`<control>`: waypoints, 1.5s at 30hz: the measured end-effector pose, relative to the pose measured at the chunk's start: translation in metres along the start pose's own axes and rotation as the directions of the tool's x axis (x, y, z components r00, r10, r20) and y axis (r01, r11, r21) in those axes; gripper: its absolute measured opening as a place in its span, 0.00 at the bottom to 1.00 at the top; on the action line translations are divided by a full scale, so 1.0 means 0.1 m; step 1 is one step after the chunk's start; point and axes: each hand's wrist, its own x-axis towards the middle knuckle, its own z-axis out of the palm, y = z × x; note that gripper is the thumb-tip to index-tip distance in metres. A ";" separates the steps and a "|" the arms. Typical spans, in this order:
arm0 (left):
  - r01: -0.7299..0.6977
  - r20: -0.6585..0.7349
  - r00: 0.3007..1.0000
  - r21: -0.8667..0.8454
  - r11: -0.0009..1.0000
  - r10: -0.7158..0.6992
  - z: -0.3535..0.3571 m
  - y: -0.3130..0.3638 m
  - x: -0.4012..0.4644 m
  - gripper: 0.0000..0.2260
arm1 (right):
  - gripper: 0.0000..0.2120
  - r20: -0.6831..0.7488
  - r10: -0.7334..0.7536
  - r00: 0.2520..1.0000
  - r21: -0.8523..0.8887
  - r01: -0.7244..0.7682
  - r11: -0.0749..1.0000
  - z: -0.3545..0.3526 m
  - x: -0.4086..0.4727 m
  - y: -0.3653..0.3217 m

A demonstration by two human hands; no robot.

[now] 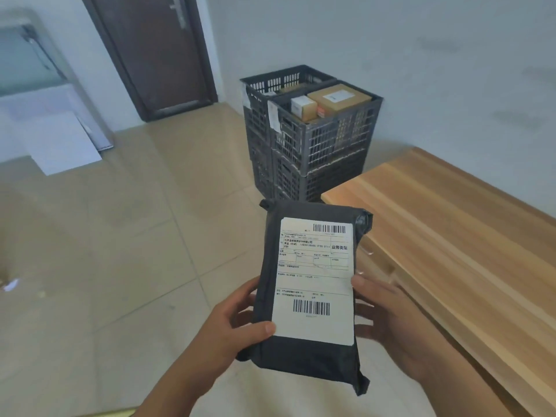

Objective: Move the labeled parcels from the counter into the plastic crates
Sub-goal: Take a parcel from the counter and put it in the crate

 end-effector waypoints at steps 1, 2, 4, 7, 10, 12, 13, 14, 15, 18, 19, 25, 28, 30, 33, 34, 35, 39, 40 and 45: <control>0.003 -0.003 1.000 -0.005 1.000 -0.003 -0.09 0.00 0.01 0.32 | 0.23 0.001 0.011 1.000 -0.005 -0.011 1.000 0.08 0.07 -0.01; 0.009 -0.003 1.000 -0.010 1.000 -0.009 -0.17 0.00 0.03 0.32 | 0.20 -0.002 0.020 1.000 -0.008 -0.020 1.000 0.15 0.13 -0.02; 0.023 0.000 1.000 -0.024 0.999 -0.023 -0.30 0.00 0.10 0.32 | 0.21 -0.004 0.036 0.999 -0.010 -0.036 0.999 0.23 0.26 -0.05; 0.038 0.007 0.999 -0.041 0.998 -0.038 -0.48 -0.01 0.30 0.32 | 0.22 0.007 0.044 0.999 -0.036 -0.044 0.998 0.29 0.53 -0.11; 0.063 -0.017 0.998 -0.071 0.995 -0.064 -0.68 -0.01 0.57 0.31 | 0.23 0.042 0.040 0.998 -0.072 -0.037 0.997 0.33 0.92 -0.21; 0.060 -0.041 0.997 -0.080 0.995 -0.064 -0.84 0.02 0.78 0.32 | 0.22 0.073 0.039 0.997 -0.083 -0.033 0.996 0.37 1.25 -0.30; 0.059 -0.056 0.996 -0.075 0.995 -0.064 -0.93 0.06 0.90 0.32 | 0.21 0.088 0.040 0.995 -0.086 -0.032 0.996 0.40 1.44 -0.36; 0.062 -0.069 0.995 -0.064 0.996 -0.067 -1.03 0.11 1.02 0.33 | 0.20 0.104 0.040 0.994 -0.092 -0.030 0.995 0.42 1.62 -0.42; 0.068 -0.076 0.995 -0.047 0.997 -0.071 -1.12 0.18 1.15 0.33 | 0.19 0.118 0.041 0.992 -0.100 -0.029 0.995 0.45 1.81 -0.48; 0.085 -0.070 0.994 -0.011 0.996 -0.085 -1.41 0.45 1.54 0.34 | 0.21 0.146 0.051 0.988 -0.090 -0.038 0.995 0.53 2.36 -0.67; 0.090 -0.074 0.993 -0.003 0.996 -0.090 -1.50 0.54 1.66 0.33 | 0.20 0.154 0.055 0.986 -0.084 -0.043 0.996 0.57 2.54 -0.73; 0.107 -0.142 0.984 -0.007 0.994 -0.107 -2.00 0.80 2.38 0.32 | 0.25 0.191 0.099 0.977 -0.086 -0.084 0.993 0.77 3.57 -1.02; 0.122 -0.153 0.980 -0.030 0.992 -0.125 -2.20 0.84 2.67 0.31 | 0.27 0.198 0.127 0.972 -0.104 -0.108 0.989 0.85 3.95 -1.12; 0.132 -0.141 0.980 -0.049 0.990 -0.138 -2.32 0.85 2.86 0.32 | 0.27 0.199 0.146 0.969 -0.111 -0.126 0.986 0.87 4.16 -1.17; 0.147 -0.113 0.982 -0.064 0.987 -0.154 -2.53 0.90 3.20 0.32 | 0.27 0.177 0.155 0.972 -0.118 -0.136 0.984 0.89 4.49 -1.28; 0.150 -0.092 0.983 -0.064 0.987 -0.156 -2.61 0.92 3.33 0.31 | 0.28 0.168 0.150 0.974 -0.119 -0.131 0.984 0.90 4.62 -1.32; 0.147 -0.063 0.987 -0.061 0.987 -0.151 -2.70 0.94 3.49 0.30 | 0.29 0.159 0.142 0.977 -0.117 -0.125 0.985 0.91 4.74 -1.36; 0.153 0.041 0.988 -0.035 0.988 -0.152 -3.11 1.06 4.17 0.30 | 0.32 0.090 0.119 0.989 -0.094 -0.111 0.989 0.98 5.24 -1.51; 0.154 0.067 0.986 -0.024 0.988 -0.152 -3.22 1.10 4.35 0.30 | 0.32 0.069 0.119 0.991 -0.089 -0.112 0.990 1.00 5.36 -1.56; 0.118 0.223 0.967 0.023 0.993 -0.120 -3.68 1.44 5.25 0.33 | 0.28 -0.042 0.083 0.996 -0.026 -0.084 0.996 1.10 5.90 -1.96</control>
